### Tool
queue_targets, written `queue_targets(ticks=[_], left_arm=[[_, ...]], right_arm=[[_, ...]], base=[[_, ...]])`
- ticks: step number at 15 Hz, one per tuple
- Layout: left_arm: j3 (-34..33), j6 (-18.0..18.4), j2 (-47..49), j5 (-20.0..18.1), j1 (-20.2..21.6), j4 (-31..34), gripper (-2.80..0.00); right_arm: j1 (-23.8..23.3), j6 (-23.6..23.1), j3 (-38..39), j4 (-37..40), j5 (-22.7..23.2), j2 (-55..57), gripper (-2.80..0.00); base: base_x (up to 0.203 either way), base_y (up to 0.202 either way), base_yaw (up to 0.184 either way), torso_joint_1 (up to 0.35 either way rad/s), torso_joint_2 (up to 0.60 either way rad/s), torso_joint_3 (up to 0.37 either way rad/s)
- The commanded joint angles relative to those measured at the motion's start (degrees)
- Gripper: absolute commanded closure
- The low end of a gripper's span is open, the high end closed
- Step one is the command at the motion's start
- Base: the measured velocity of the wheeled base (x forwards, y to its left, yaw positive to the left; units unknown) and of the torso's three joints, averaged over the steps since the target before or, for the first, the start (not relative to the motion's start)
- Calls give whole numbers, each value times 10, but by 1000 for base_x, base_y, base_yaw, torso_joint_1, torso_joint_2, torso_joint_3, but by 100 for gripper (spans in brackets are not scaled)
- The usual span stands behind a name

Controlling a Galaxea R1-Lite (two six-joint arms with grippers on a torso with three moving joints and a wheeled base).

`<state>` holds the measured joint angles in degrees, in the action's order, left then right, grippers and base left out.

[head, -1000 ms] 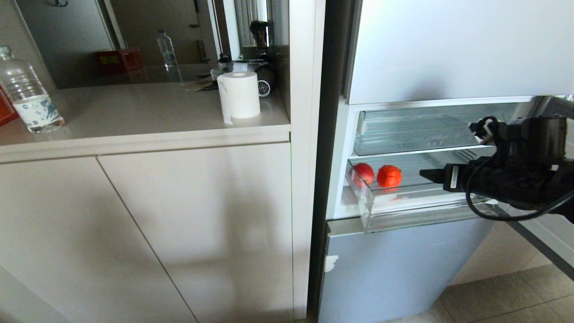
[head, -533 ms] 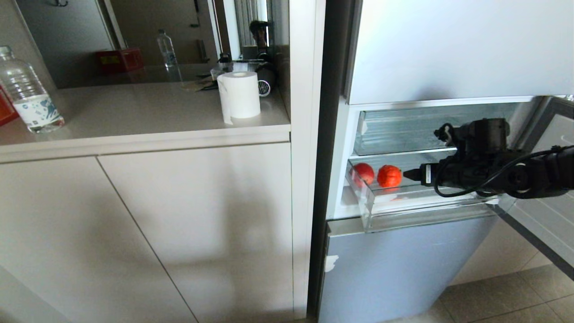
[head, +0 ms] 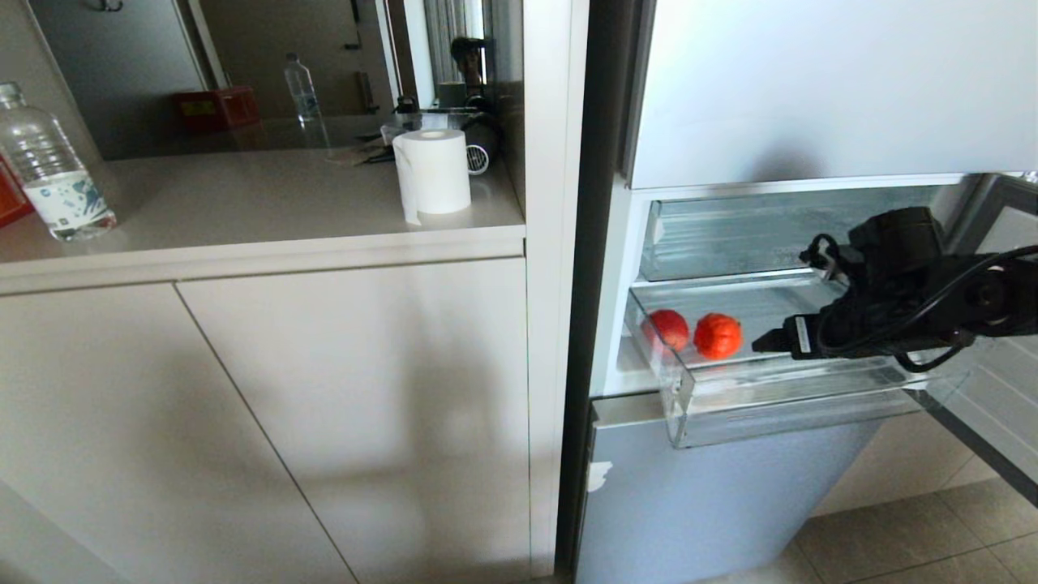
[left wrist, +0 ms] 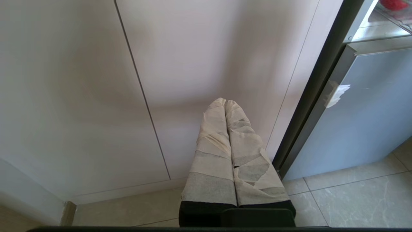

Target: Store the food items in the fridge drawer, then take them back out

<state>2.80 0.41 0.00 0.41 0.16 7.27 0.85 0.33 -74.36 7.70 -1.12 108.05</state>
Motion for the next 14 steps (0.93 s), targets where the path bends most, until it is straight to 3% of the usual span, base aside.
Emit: queue_targets(ticks=[1,5,14], left_arm=[[0,0,0,0,0,0,0],[0,0,0,0,0,0,0],[0,0,0,0,0,0,0]], right_arm=[[-14,0,-2,42,1,-41,-280],[-13,5,-44,37,20,-19,-280],[5,6,-205,27,30,151,-280]], base=[[0,0,0,0,0,0],[0,0,0,0,0,0],[0,0,0,0,0,0]])
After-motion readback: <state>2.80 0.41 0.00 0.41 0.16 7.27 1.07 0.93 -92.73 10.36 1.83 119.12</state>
